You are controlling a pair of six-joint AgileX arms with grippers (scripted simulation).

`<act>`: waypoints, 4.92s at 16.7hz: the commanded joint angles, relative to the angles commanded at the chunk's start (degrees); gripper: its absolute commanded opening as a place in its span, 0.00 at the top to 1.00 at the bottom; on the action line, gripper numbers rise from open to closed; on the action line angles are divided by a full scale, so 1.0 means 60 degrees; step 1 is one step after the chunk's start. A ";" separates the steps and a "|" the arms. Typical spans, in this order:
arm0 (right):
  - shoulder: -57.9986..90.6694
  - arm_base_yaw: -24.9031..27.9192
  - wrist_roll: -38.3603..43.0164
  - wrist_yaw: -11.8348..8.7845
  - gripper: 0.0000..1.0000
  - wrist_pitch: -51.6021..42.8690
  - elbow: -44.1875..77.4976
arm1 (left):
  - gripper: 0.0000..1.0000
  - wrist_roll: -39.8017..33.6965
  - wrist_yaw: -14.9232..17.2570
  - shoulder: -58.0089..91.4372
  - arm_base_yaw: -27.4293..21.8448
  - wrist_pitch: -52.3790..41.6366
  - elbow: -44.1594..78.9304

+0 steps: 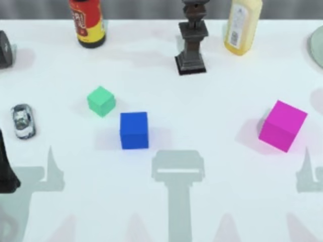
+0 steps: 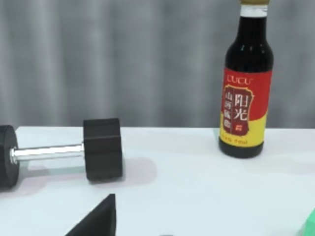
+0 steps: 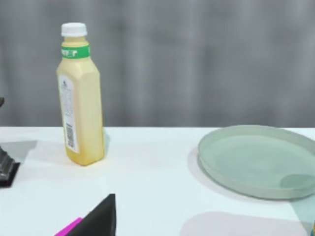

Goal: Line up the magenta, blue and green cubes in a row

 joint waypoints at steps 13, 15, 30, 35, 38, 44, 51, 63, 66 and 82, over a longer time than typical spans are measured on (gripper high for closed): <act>0.0000 0.0000 0.0000 0.0000 0.00 0.0000 0.0000 | 0.00 0.1002 0.0233 0.5692 -0.1033 -0.4085 0.5066; 0.0000 0.0000 0.0000 0.0000 0.00 0.0000 0.0000 | 0.00 0.1346 0.0285 0.7590 -0.1342 -0.5373 0.6640; 0.0000 0.0000 0.0000 0.0000 0.00 0.0000 0.0000 | 0.00 0.3500 0.0115 2.1543 -0.2774 -1.2962 1.9534; 0.0000 0.0000 0.0000 0.0000 0.00 0.0000 0.0000 | 0.00 0.3774 0.0062 2.3468 -0.2854 -1.3476 2.1910; 0.0000 0.0000 0.0000 0.0000 0.00 0.0000 0.0000 | 0.00 0.3803 0.0059 2.3673 -0.2860 -1.3504 2.2178; 0.0000 0.0000 0.0000 0.0000 0.00 0.0000 0.0000 | 0.00 0.3815 0.0059 2.3662 -0.2824 -1.3333 2.1996; 0.0000 0.0000 0.0000 0.0000 0.00 0.0000 0.0000 | 0.00 0.3819 0.0063 2.3990 -0.2843 -1.0705 1.9754; 0.0000 0.0000 0.0000 0.0000 0.00 0.0000 0.0000 | 0.53 0.3821 0.0063 2.4064 -0.2846 -1.0413 1.9477; 0.0000 0.0000 0.0000 0.0000 0.00 0.0000 0.0000 | 0.75 0.3821 0.0063 2.4064 -0.2846 -1.0413 1.9477; 0.0000 0.0000 0.0000 0.0000 0.00 0.0000 0.0000 | 1.00 0.3780 0.0157 2.3688 -0.2799 -1.1206 2.0200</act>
